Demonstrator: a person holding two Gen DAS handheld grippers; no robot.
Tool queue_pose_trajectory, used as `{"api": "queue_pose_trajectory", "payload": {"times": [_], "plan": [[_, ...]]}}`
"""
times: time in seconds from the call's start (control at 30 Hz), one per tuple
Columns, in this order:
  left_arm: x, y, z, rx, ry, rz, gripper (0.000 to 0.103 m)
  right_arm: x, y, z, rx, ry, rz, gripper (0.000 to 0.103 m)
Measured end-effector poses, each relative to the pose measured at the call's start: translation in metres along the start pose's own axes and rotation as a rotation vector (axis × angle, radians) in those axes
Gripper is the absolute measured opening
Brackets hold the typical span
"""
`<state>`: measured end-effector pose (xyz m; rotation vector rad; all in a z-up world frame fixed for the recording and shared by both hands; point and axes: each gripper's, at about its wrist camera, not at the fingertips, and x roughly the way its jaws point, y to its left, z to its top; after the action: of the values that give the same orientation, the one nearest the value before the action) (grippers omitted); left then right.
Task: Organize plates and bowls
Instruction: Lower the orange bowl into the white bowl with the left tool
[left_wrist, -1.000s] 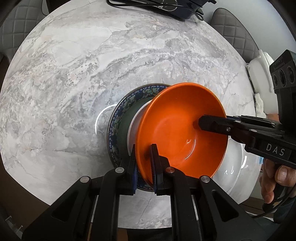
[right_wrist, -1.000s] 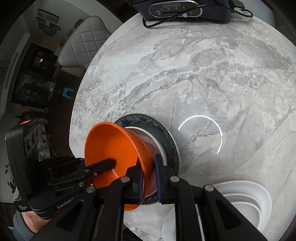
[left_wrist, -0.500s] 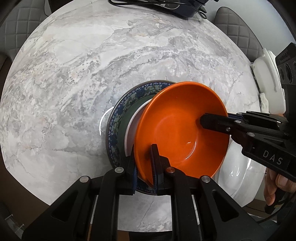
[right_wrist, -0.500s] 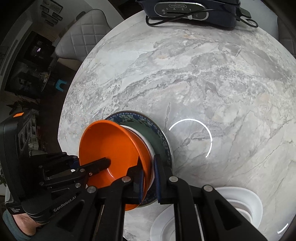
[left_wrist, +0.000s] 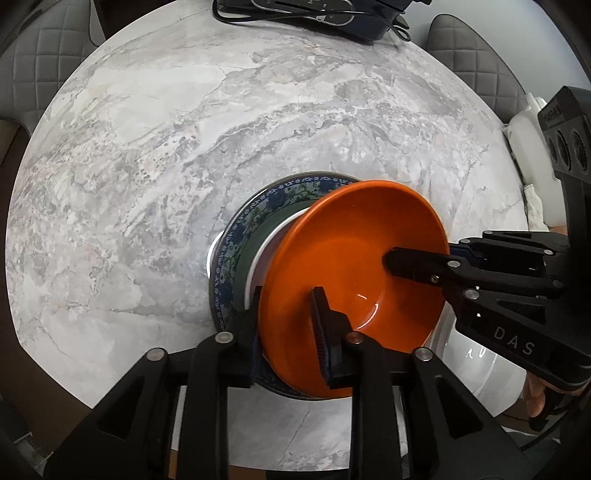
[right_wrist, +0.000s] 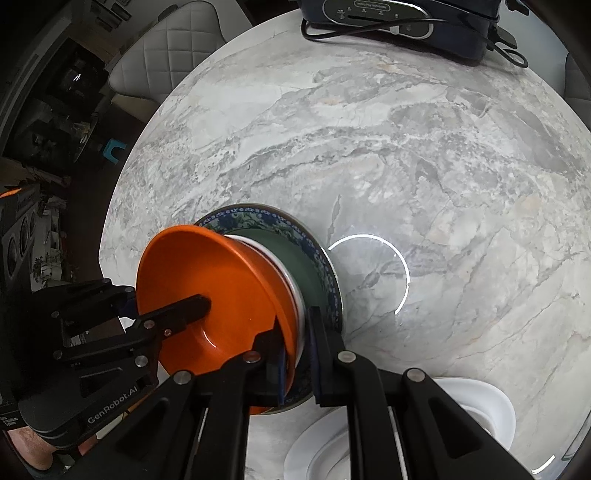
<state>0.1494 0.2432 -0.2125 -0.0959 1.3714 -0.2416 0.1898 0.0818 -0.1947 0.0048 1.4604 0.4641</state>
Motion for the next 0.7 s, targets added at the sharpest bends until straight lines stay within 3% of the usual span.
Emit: {"api": "queue_pose_trajectory", "payload": {"times": [0.1,0.2,0.37,0.7], "plan": [[0.001,-0.006,0.0,0.016,-0.011,-0.041,0.052,0.001,-0.001,0.0,0.003,0.007,0.008,0.013],[0.002,-0.013,-0.001,0.02,-0.02,-0.047,0.065,0.001,-0.002,0.001,0.004,0.009,0.007,0.014],[0.002,-0.015,-0.001,0.023,-0.025,-0.053,0.068,0.003,-0.006,0.002,0.008,0.012,0.006,0.02],[-0.003,-0.012,0.0,0.01,-0.029,-0.062,0.07,0.003,-0.004,0.003,0.004,0.017,0.006,0.021]]}}
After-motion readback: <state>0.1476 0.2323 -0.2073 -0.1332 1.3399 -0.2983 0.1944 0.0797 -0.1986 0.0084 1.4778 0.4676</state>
